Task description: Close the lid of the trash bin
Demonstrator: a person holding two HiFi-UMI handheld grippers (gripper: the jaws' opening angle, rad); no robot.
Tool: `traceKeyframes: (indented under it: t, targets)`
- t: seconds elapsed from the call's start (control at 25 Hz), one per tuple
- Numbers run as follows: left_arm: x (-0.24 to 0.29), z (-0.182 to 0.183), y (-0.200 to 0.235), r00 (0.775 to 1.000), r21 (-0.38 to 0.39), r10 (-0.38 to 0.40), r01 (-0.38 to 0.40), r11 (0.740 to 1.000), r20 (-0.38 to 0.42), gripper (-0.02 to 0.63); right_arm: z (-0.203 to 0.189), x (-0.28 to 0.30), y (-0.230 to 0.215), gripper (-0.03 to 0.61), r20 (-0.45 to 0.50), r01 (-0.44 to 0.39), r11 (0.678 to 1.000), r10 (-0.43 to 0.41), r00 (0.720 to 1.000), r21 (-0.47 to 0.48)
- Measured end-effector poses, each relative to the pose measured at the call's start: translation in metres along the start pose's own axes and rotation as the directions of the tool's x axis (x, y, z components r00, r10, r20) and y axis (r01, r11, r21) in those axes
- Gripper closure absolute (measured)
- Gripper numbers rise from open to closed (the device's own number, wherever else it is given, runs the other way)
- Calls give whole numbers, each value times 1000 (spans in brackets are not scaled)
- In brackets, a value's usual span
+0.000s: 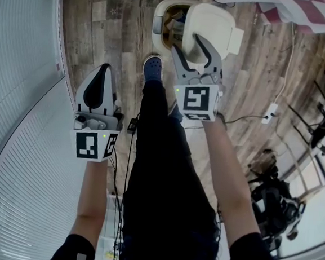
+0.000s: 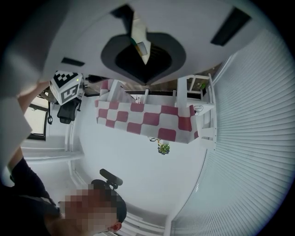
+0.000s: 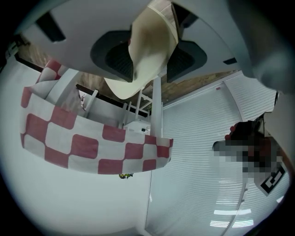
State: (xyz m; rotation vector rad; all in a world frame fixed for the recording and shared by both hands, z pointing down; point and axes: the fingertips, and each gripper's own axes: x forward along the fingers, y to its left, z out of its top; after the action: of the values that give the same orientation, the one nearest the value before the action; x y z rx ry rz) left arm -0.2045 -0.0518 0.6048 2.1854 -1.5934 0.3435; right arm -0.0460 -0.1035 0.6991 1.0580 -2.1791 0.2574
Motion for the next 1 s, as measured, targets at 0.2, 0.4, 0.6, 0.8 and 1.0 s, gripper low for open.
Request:
traceKeyframes:
  t: [0.2, 0.4, 0.6, 0.8, 1.0]
  targets:
    - [2, -5, 3, 1000, -7, 5, -5, 1000, 3, 606, -7, 22, 14, 368, 6, -45, 997, 45, 999, 57]
    - [3, -6, 4, 1000, 1, 2, -2, 1000, -3, 606, -15, 37, 23, 387, -21, -84, 991, 87, 996, 101]
    - [5, -6, 8, 1000, 5, 1, -1, 1000, -9, 606, -26, 50, 22, 388, -51, -117, 976, 129, 990, 185]
    - [1, -16, 8, 1000, 16, -8, 9, 1000, -23, 606, -36, 60, 27, 391, -79, -129, 968, 149, 986, 215]
    - [-1, -24, 11, 999, 12, -2, 2, 1000, -33, 607, -50, 72, 29, 394, -115, -142, 966, 170, 979, 214]
